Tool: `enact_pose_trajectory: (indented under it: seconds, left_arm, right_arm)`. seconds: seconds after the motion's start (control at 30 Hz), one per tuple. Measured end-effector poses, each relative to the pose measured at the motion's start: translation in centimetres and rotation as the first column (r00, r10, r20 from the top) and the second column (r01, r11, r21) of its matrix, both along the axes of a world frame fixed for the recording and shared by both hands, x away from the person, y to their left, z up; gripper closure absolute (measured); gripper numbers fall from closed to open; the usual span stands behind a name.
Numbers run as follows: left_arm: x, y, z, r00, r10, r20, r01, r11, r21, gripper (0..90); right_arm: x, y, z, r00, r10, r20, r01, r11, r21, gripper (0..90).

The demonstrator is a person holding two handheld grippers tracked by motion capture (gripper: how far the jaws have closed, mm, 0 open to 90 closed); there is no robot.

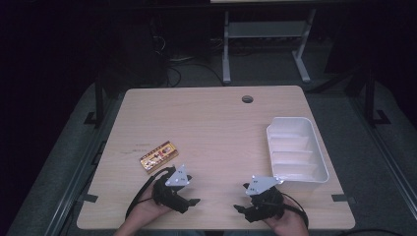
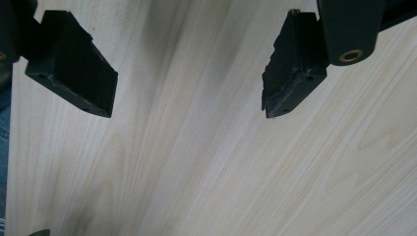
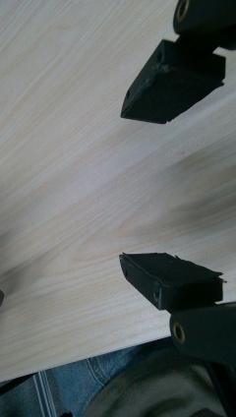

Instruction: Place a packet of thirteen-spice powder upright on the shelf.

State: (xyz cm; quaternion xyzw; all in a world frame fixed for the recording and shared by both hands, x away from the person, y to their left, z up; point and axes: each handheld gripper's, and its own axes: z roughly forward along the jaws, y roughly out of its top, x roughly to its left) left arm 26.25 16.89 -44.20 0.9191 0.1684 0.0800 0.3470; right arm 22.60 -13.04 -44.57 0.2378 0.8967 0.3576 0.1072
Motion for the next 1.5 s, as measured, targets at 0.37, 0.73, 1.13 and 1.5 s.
enact_pose_trajectory:
  seconds: [0.37,0.73,1.13,1.5]
  left_arm:
    - [0.4,0.5,0.2,0.9997,0.021,0.01,-0.021,0.9998,-0.005,20.8]
    - [1.1,1.5,0.6,0.9976,0.062,0.032,-0.062,0.9981,-0.006,19.1]
    - [2.3,3.5,1.9,0.9934,0.109,0.036,-0.108,0.9937,-0.032,18.8]
    - [4.1,4.5,4.7,0.9906,0.129,0.046,-0.126,0.9903,-0.059,18.9]
  right_arm:
    - [0.0,0.0,0.0,1.0,0.001,-0.002,-0.001,1.0,0.001,26.9]
    - [0.1,0.0,-0.1,1.0,0.007,-0.005,-0.007,1.0,0.0,27.0]
    - [0.1,0.1,-0.2,1.0,0.006,-0.002,-0.006,1.0,-0.006,27.0]
    - [0.3,-0.4,-0.1,0.9997,-0.023,0.0,0.023,0.9997,0.008,26.9]
